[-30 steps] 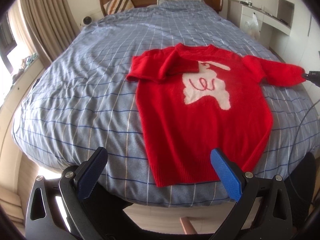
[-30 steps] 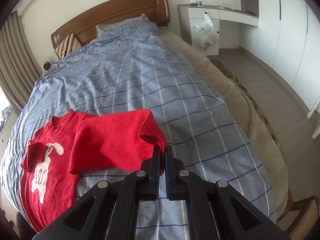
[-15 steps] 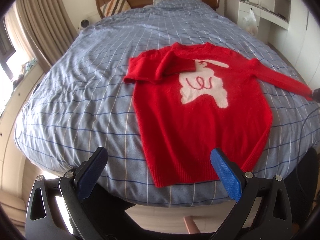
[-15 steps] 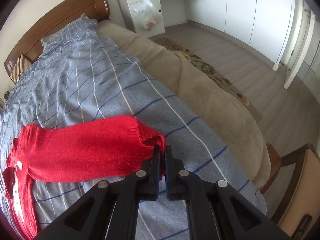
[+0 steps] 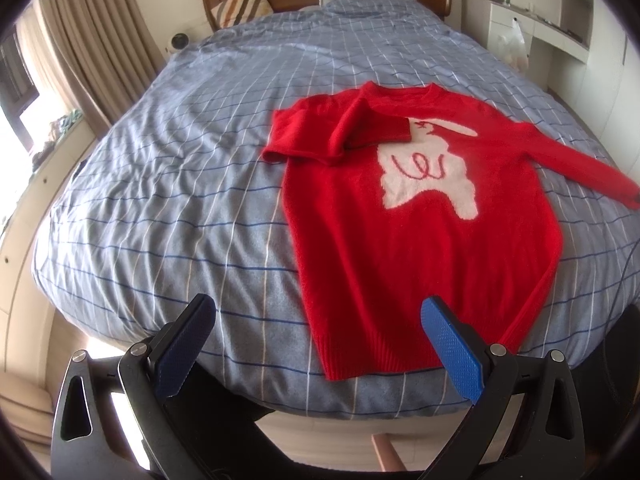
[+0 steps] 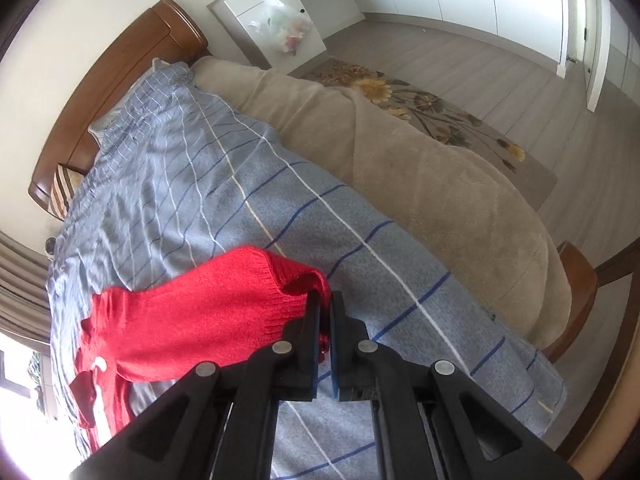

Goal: Fold small clothes
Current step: 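Grasp the folded sleeve cuff with the right tool and pull it outward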

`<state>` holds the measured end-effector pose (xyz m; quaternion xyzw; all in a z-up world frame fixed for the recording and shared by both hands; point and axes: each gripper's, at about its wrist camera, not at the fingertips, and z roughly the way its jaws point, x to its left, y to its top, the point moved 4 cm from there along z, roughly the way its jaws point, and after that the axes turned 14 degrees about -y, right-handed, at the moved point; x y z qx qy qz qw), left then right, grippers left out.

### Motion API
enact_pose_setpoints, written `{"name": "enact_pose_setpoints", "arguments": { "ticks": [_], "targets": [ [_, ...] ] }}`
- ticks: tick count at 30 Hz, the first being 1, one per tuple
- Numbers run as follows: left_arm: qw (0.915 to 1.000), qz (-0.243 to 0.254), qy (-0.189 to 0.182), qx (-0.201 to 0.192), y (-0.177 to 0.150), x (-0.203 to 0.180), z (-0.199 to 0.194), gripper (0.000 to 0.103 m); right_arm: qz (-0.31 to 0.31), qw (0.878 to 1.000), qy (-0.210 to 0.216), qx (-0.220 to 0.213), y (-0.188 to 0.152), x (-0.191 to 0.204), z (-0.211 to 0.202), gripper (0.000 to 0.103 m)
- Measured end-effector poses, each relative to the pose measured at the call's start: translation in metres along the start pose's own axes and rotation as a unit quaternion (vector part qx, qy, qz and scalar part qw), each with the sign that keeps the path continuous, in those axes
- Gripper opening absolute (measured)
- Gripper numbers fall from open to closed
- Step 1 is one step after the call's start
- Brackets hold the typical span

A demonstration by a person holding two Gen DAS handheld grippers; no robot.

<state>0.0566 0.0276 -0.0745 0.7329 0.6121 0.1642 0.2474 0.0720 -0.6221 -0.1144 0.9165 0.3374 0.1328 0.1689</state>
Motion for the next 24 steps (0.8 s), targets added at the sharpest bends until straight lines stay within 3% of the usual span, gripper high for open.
{"name": "enact_pose_setpoints", "arguments": {
  "ticks": [3, 6, 9, 12, 15, 19, 24],
  "targets": [
    [0.9999, 0.014, -0.004, -0.007, 0.005, -0.002, 0.009, 0.103, -0.023, 0.999, -0.032, 0.03, -0.005, 0.001, 0.028, 0.003],
    [0.9996, 0.023, -0.001, -0.015, 0.02, 0.01, 0.017, 0.103, -0.05, 0.997, -0.058, 0.012, -0.011, 0.006, 0.032, 0.005],
    [0.9995, 0.014, -0.001, -0.028, 0.05, 0.034, 0.023, 0.103, -0.069, 0.995, -0.072, -0.009, -0.015, 0.008, 0.023, 0.017],
    [0.9992, 0.015, -0.026, -0.027, 0.092, 0.049, 0.036, 0.103, -0.083, 0.99, -0.099, -0.05, -0.022, 0.006, -0.001, 0.053],
    [0.9968, 0.052, -0.054, -0.03, 0.127, 0.033, 0.058, 0.103, -0.095, 0.982, -0.117, -0.11, -0.032, 0.005, -0.037, 0.057],
    [0.9816, 0.177, -0.073, 0.0, 0.146, -0.024, 0.113, 0.103, -0.116, 0.979, -0.087, -0.141, -0.06, 0.02, -0.068, 0.062],
    [0.9563, 0.285, -0.037, 0.051, 0.147, -0.062, 0.184, 0.098, -0.139, 0.981, -0.024, -0.131, -0.111, 0.049, -0.081, 0.062]
  ]
}}
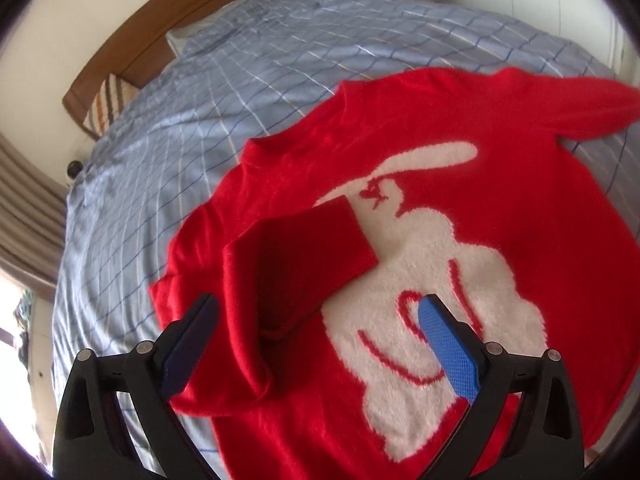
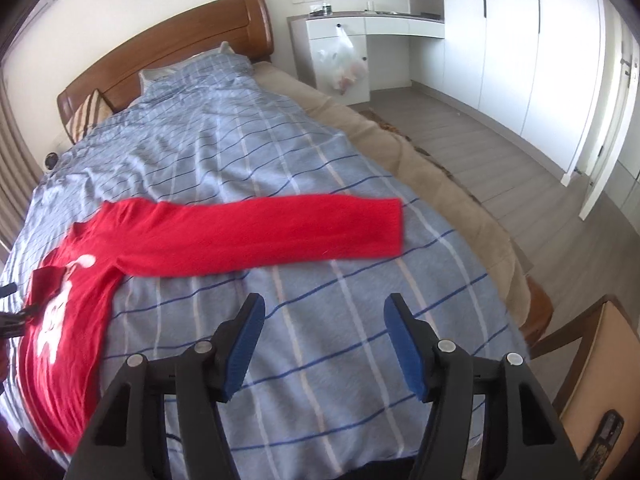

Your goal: Fold small clothes

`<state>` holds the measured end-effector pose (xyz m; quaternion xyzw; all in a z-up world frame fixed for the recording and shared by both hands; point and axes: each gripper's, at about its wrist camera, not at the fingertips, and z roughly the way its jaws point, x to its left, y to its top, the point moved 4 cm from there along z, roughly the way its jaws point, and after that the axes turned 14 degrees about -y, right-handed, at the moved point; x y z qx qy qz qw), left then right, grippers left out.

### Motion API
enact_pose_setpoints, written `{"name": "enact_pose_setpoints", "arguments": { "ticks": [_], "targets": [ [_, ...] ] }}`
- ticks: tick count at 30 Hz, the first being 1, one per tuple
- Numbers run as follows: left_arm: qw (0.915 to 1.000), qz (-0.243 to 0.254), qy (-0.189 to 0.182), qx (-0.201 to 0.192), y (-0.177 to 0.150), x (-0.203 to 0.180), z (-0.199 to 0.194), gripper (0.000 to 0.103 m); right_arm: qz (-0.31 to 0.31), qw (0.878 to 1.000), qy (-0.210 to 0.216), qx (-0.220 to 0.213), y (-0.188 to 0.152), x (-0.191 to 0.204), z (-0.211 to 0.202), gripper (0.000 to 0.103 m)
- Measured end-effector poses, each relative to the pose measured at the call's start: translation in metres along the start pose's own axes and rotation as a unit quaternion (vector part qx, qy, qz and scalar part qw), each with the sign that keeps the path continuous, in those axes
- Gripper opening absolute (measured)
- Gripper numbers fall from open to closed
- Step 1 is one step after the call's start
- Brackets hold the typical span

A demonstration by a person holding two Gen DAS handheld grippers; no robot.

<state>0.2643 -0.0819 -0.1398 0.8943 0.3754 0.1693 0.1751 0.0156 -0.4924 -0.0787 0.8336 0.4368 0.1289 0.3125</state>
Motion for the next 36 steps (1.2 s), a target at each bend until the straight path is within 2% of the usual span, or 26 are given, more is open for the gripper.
{"name": "enact_pose_setpoints", "arguments": {
  "ticks": [3, 4, 6, 8, 9, 11, 13, 15, 17, 19, 21, 23, 27, 28, 31, 33, 36],
  "targets": [
    [0.9989, 0.032, -0.02, 0.028, 0.003, -0.007, 0.025, 0.085, -0.011, 0.999, 0.029, 0.005, -0.025, 0.025, -0.01, 0.062],
    [0.9987, 0.031, -0.028, 0.029, 0.004, -0.006, 0.029, 0.082, -0.017, 0.999, 0.038, 0.005, -0.033, 0.033, -0.014, 0.062],
    [0.998, 0.002, -0.059, 0.021, 0.007, 0.0, 0.03, 0.065, -0.028, 0.998, 0.051, 0.007, -0.047, 0.049, -0.02, 0.062],
    [0.994, -0.048, -0.097, 0.016, 0.009, 0.013, 0.029, 0.019, -0.039, 0.997, 0.064, 0.007, -0.06, 0.064, -0.027, 0.062],
    [0.9922, -0.071, -0.102, 0.011, 0.008, 0.02, 0.027, 0.006, -0.044, 0.996, 0.07, 0.007, -0.065, 0.071, -0.03, 0.062],
    [0.9877, -0.111, -0.109, -0.014, 0.005, 0.036, 0.014, 0.003, -0.059, 0.995, 0.081, 0.006, -0.072, 0.085, -0.036, 0.062],
    [0.9801, -0.153, -0.113, -0.055, 0.0, 0.055, -0.013, 0.002, -0.071, 0.994, 0.089, 0.002, -0.078, 0.097, -0.044, 0.062],
    [0.9661, -0.205, -0.119, -0.102, -0.014, 0.083, -0.051, 0.002, -0.08, 0.992, 0.099, -0.002, -0.081, 0.106, -0.052, 0.062],
    [0.9494, -0.258, -0.105, -0.145, -0.037, 0.119, -0.089, 0.002, -0.091, 0.99, 0.109, -0.006, -0.084, 0.116, -0.059, 0.062],
    [0.9318, -0.312, -0.067, -0.173, -0.073, 0.159, -0.123, 0.002, -0.105, 0.988, 0.113, -0.013, -0.085, 0.124, -0.064, 0.062],
    [0.9132, -0.363, -0.013, -0.185, -0.113, 0.199, -0.143, 0.002, -0.119, 0.986, 0.115, -0.022, -0.088, 0.133, -0.07, 0.062],
    [0.8921, -0.413, 0.041, -0.178, -0.157, 0.231, -0.152, 0.002, -0.13, 0.984, 0.12, -0.028, -0.09, 0.143, -0.073, 0.062],
    [0.8488, -0.498, 0.117, -0.135, -0.24, 0.271, -0.139, 0.002, -0.143, 0.98, 0.135, -0.021, -0.099, 0.164, -0.074, 0.062],
    [0.8373, -0.516, 0.13, -0.126, -0.258, 0.276, -0.134, 0.002, -0.145, 0.979, 0.139, -0.02, -0.101, 0.168, -0.075, 0.062],
    [0.8051, -0.566, 0.136, -0.115, -0.301, 0.286, -0.121, 0.002, -0.155, 0.977, 0.145, -0.018, -0.107, 0.179, -0.079, 0.062],
    [0.7926, -0.583, 0.141, -0.108, -0.318, 0.288, -0.114, 0.002, -0.163, 0.976, 0.146, -0.016, -0.113, 0.184, -0.08, 0.062],
    [0.7851, -0.594, 0.143, -0.1, -0.33, 0.29, -0.102, 0.002, -0.177, 0.974, 0.139, -0.011, -0.123, 0.187, -0.078, 0.062]
  ]
}}
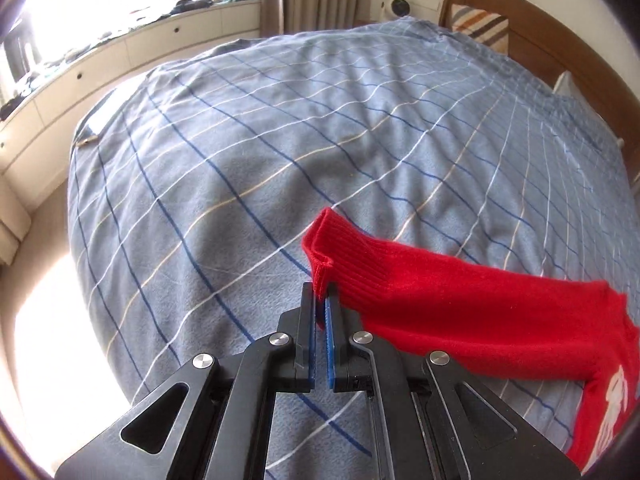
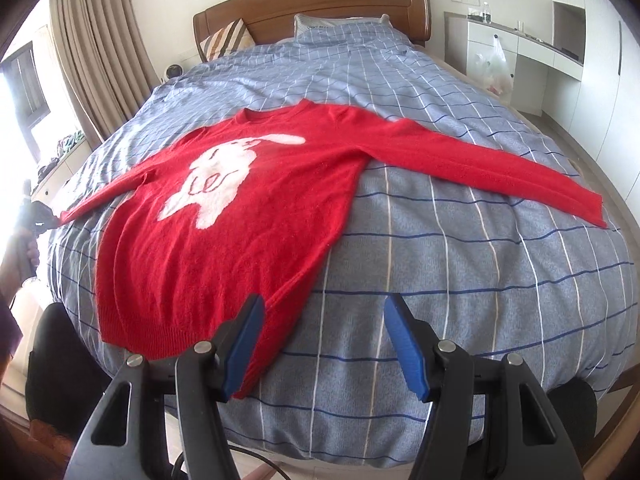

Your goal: Fold small clothes

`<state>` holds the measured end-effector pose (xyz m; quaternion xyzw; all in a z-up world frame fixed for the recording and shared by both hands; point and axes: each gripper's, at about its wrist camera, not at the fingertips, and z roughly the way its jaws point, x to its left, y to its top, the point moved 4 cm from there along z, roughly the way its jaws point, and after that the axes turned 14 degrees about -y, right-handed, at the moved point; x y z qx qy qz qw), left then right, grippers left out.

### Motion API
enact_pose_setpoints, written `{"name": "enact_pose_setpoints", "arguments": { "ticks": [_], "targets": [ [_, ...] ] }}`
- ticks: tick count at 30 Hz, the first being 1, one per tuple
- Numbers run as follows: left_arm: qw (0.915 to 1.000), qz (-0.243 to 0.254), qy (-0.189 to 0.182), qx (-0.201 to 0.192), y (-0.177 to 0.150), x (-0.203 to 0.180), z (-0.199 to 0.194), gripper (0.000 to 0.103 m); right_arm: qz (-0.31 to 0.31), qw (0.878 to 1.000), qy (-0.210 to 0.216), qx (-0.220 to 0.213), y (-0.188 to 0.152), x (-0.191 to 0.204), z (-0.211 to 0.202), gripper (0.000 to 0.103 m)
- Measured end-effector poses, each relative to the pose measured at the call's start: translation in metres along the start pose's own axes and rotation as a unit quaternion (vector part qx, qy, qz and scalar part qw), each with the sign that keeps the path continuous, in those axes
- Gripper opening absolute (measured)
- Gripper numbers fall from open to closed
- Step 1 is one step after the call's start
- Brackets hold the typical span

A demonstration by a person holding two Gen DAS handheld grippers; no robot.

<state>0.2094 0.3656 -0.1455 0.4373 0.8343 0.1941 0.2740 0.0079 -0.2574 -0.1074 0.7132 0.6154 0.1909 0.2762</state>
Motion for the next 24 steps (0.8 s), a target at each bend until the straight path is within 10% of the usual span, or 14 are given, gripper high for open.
{"name": "enact_pose_setpoints", "arguments": {
  "ticks": [7, 9, 11, 17, 21, 24],
  "targets": [
    [0.9997, 0.012, 0.009, 0.019, -0.01, 0.0, 0.016, 0.006, 0.0, 1.0, -0.001, 0.028, -0.016, 0.003, 0.007, 0.062],
    [0.9993, 0.029, 0.018, 0.017, -0.014, -0.004, 0.007, 0.016, 0.009, 0.998, 0.033, 0.045, -0.02, 0.013, 0.009, 0.069],
    [0.999, 0.038, 0.02, 0.01, -0.02, -0.007, -0.01, 0.053, 0.033, 0.993, 0.085, 0.074, -0.024, 0.027, 0.018, 0.075],
    [0.9948, 0.094, -0.038, 0.006, -0.06, -0.038, -0.073, 0.066, 0.093, 0.981, 0.108, 0.133, -0.032, 0.062, 0.063, 0.075],
    [0.9834, 0.165, -0.074, 0.017, -0.103, -0.072, -0.108, 0.075, 0.104, 0.981, 0.055, 0.155, -0.041, 0.044, 0.077, 0.019],
    [0.974, 0.192, -0.113, 0.039, -0.138, -0.092, -0.122, 0.084, 0.121, 0.98, 0.002, 0.158, -0.053, -0.002, 0.069, 0.019]
  ]
}}
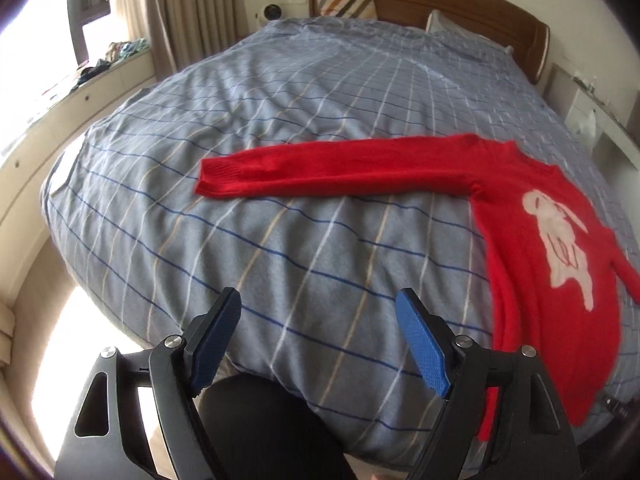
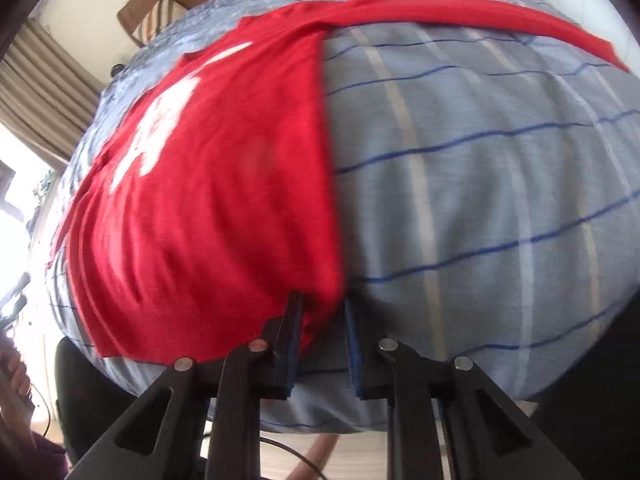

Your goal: Fold small clothes

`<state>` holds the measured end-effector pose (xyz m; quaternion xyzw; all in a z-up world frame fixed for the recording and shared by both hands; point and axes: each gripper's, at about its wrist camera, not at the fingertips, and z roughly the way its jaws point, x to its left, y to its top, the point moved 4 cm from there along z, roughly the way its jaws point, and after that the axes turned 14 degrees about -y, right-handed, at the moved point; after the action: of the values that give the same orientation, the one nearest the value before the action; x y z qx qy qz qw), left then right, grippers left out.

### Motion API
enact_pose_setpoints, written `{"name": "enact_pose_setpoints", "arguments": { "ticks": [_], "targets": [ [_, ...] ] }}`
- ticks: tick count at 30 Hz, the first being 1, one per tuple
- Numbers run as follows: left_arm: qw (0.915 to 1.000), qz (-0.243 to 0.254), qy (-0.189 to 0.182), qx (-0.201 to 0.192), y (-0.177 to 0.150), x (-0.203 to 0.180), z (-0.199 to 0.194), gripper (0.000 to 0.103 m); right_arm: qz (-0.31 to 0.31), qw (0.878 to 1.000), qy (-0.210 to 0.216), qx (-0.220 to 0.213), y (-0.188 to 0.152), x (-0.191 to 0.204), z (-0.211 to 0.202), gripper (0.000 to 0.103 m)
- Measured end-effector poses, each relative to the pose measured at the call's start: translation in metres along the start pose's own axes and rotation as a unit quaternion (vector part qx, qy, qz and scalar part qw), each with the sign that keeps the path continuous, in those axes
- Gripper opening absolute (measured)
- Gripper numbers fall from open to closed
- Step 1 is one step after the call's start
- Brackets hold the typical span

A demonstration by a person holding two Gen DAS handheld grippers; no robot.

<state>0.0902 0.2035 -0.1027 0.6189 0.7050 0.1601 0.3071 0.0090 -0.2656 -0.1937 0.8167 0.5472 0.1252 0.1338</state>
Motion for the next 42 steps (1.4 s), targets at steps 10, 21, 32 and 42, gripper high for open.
{"name": "enact_pose_setpoints", "arguments": {
  "ticks": [10, 21, 32, 42],
  "targets": [
    [0.974, 0.039, -0.177, 0.136, -0.077, -0.101, 0.061, 0.085, -0.044, 0.993, 0.11, 0.02, -0.014, -0.002, -0.01, 0.056],
    [0.9146, 0.146, -0.355, 0.126, -0.047, -0.229, 0.07, 0.079, 0.022, 0.989, 0.146, -0.003, 0.009, -0.016, -0.011, 0.004],
    [0.9578, 0.071, -0.253, 0.116, -0.022, -0.135, 0.044, 0.077, 0.041, 0.988, 0.149, -0.006, 0.017, -0.028, -0.004, 0.004],
    [0.9621, 0.06, -0.173, 0.201, -0.089, -0.125, 0.084, 0.067, 0.025, 0.99, 0.14, -0.006, 0.023, -0.021, -0.008, 0.004]
  ]
}}
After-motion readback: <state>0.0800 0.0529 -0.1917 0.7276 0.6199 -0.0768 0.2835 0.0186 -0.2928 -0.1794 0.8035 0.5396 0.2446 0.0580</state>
